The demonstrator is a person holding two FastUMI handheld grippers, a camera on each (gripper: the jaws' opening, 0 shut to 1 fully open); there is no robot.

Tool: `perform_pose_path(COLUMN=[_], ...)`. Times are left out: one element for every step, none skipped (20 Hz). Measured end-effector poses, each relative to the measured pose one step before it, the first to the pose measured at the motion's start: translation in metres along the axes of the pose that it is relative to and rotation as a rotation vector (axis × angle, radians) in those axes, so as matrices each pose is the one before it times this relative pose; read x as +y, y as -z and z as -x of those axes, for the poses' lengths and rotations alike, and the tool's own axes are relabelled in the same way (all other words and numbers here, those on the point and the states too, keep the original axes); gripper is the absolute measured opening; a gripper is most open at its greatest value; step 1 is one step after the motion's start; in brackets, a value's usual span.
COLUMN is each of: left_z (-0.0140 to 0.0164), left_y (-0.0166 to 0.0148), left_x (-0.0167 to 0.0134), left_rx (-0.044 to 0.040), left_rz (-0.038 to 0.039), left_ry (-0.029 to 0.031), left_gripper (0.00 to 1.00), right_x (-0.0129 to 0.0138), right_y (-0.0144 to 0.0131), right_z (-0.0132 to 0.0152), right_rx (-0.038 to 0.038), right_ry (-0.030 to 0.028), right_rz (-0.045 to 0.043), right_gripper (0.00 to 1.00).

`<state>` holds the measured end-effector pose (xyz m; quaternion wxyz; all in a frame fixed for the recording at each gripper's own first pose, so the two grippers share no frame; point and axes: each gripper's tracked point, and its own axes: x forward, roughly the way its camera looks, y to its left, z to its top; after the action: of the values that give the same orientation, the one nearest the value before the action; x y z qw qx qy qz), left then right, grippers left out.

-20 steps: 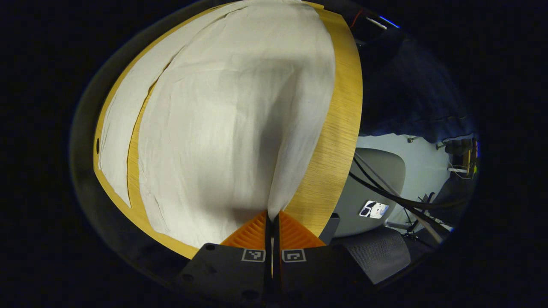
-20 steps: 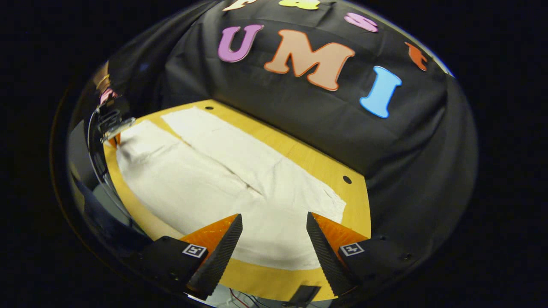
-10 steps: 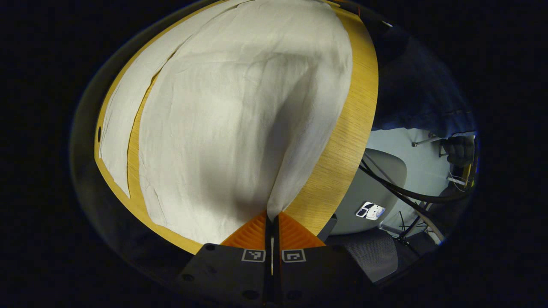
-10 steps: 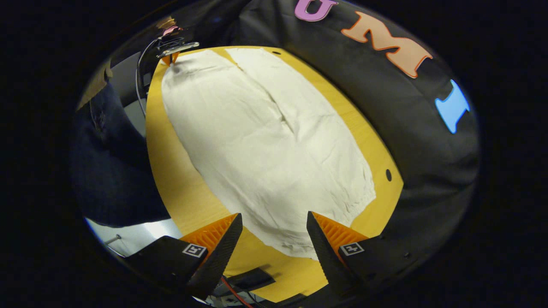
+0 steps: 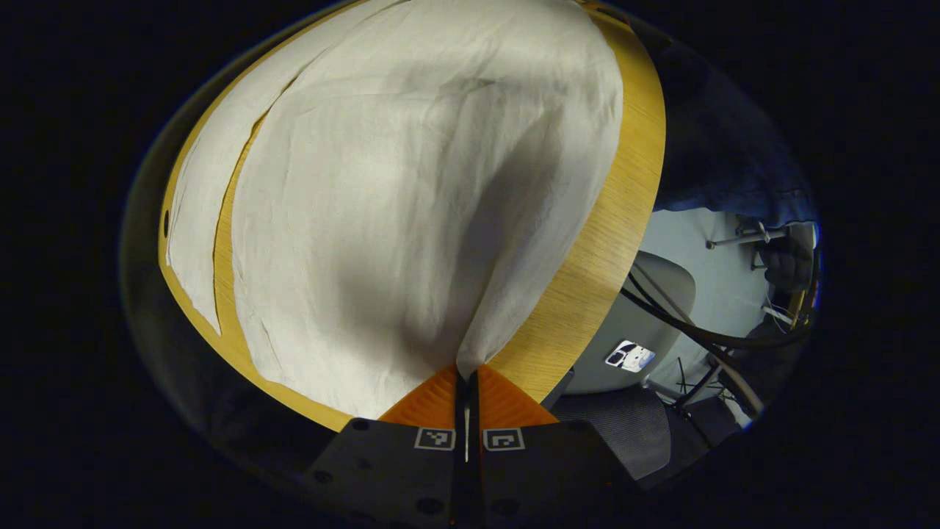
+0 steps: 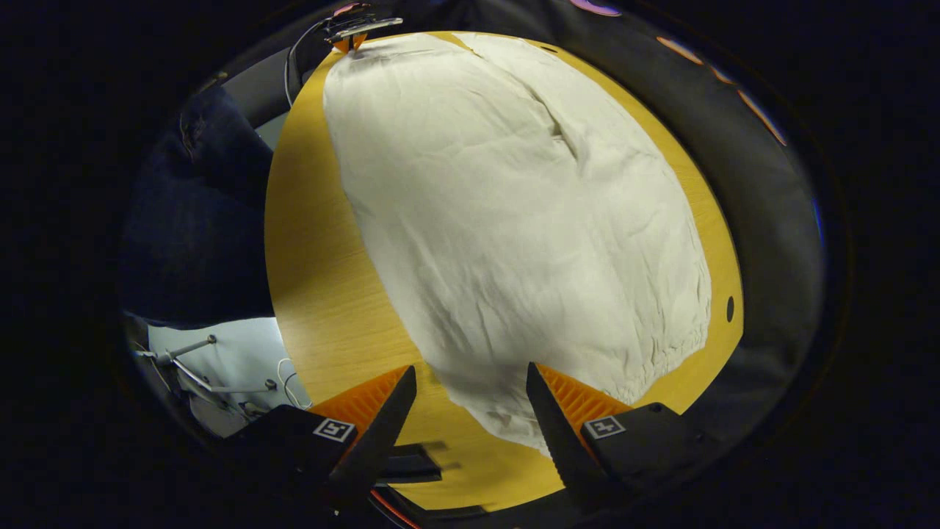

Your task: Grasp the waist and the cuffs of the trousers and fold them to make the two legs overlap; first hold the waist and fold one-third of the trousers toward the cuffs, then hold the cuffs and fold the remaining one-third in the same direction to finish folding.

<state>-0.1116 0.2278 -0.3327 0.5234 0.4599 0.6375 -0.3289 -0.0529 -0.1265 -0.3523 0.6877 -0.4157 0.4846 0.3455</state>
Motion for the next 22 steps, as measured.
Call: perform_pose_path(left_z=[0.00026, -0.00023, 0.00000, -0.00015, -0.00059, 0.00010, -0.00018, -0.00091, -0.00013, 0.00055, -0.00041, -0.00053, -0.00076, -0.00028, -0.00015, -0.00039, -0.00076, -0.00040, 0.00025, -0.00086, -0.00010, -0.00024], left_y=[-0.00003, 0.00008, -0.00002, -0.00011, -0.00015, -0.00018, -0.00015, -0.00021, 0.00031, -0.00010, 0.00013, 0.00007, 0.00063, -0.00015, 0.00009, 0.00057, 0.00157, 0.00061, -0.00019, 0.00018, -0.00013, -0.00015], left_x=[-0.00027, -0.00007, 0.00009, -0.00049, 0.00057, -0.00009, 0.00027, 0.00009, 0.00020, 0.00022, 0.00014, 0.00011, 0.00030, 0.00015, -0.00046, 0.00048, 0.00010, 0.00032, 0.00001, 0.00046, -0.00026, 0.00019], left_rx=[0.00502, 0.00490, 0.00561, 0.00403, 0.00296, 0.00408, 0.00531, 0.00371, 0.00226, 0.00117, 0.00113, 0.00131, 0.00254, 0.00220, 0.00245, 0.00282, 0.00379, 0.00467, 0.00365, 0.00179, -0.00116, -0.00206], left_rz=[0.00013, 0.00070, 0.00140, 0.00198, 0.00324, 0.00456, -0.00044, -0.00329, -0.00078, 0.00240, 0.00418, 0.00508, 0.00600, 0.00645, 0.00328, -0.00078, -0.00237, -0.00268, -0.00360, -0.00445, -0.00354, 0.00280], left_ry=[0.00116, 0.00288, 0.00390, 0.00275, 0.00222, 0.00129, 0.00070, -0.00025, -0.00038, -0.00017, 0.00129, 0.00223, 0.00344, 0.00309, 0.00263, 0.00133, 0.00087, 0.00075, 0.00065, -0.00012, 0.00049, 0.00219], left_gripper=[0.00, 0.00, 0.00, 0.00, 0.00, 0.00, 0.00, 0.00, 0.00, 0.00, 0.00, 0.00, 0.00, 0.00, 0.00, 0.00, 0.00, 0.00, 0.00, 0.00, 0.00, 0.00], right_x=[0.00120, -0.00036, -0.00026, 0.00003, 0.00185, -0.00020, 0.00011, 0.00139, 0.00303, 0.00240, 0.00033, -0.00014, -0.00112, -0.00191, -0.00193, -0.00194, -0.00175, -0.00152, -0.00079, -0.00173, -0.00201, -0.00164], right_y=[0.00137, -0.00059, 0.00147, 0.00129, 0.00168, -0.00048, 0.00160, -0.00025, 0.00042, -0.00103, 0.00085, 0.00002, -0.00048, -0.00091, 0.00106, 0.00014, 0.00071, -0.00022, 0.00022, -0.00091, 0.00101, 0.00032], right_z=[-0.00260, -0.00197, -0.00192, -0.00227, 0.00180, -0.00117, -0.00096, -0.00043, -0.00182, 0.00064, -0.00011, -0.00033, 0.00046, 0.00042, 0.00097, 0.00180, -0.00284, -0.00123, 0.00229, 0.00059, 0.00045, -0.00199], right_rx=[0.00687, 0.00617, 0.00541, 0.00482, 0.00336, -0.00142, 0.00080, 0.00075, 0.00587, 0.00434, 0.00380, 0.00312, -0.00282, 0.00136, 0.00292, 0.00351, 0.00293, 0.00301, 0.00127, -0.00065, 0.00105, -0.00107], right_ry=[-0.01119, -0.00779, -0.00566, -0.00551, -0.01682, -0.00834, -0.01050, -0.01083, -0.01803, -0.01925, -0.00706, -0.00217, 0.00120, 0.00308, 0.00494, 0.00437, 0.00392, 0.00339, 0.00250, 0.00692, 0.01057, 0.00970], right_rz=[0.00542, 0.00229, 0.00092, 0.00011, -0.00391, -0.00829, -0.00805, -0.00370, -0.00311, -0.00217, 0.00224, -0.00031, -0.00444, -0.01312, -0.01521, -0.01510, -0.01311, -0.00662, -0.00403, -0.00186, -0.00321, 0.00221], right_gripper=[0.97, 0.97, 0.97, 0.98, 0.98, 0.95, 0.94, 0.94, 0.94, 0.89, 0.86, 0.84, 0.84, 0.78, 0.77, 0.71, 0.63, 0.55, 0.51, 0.47, 0.40, 0.33])
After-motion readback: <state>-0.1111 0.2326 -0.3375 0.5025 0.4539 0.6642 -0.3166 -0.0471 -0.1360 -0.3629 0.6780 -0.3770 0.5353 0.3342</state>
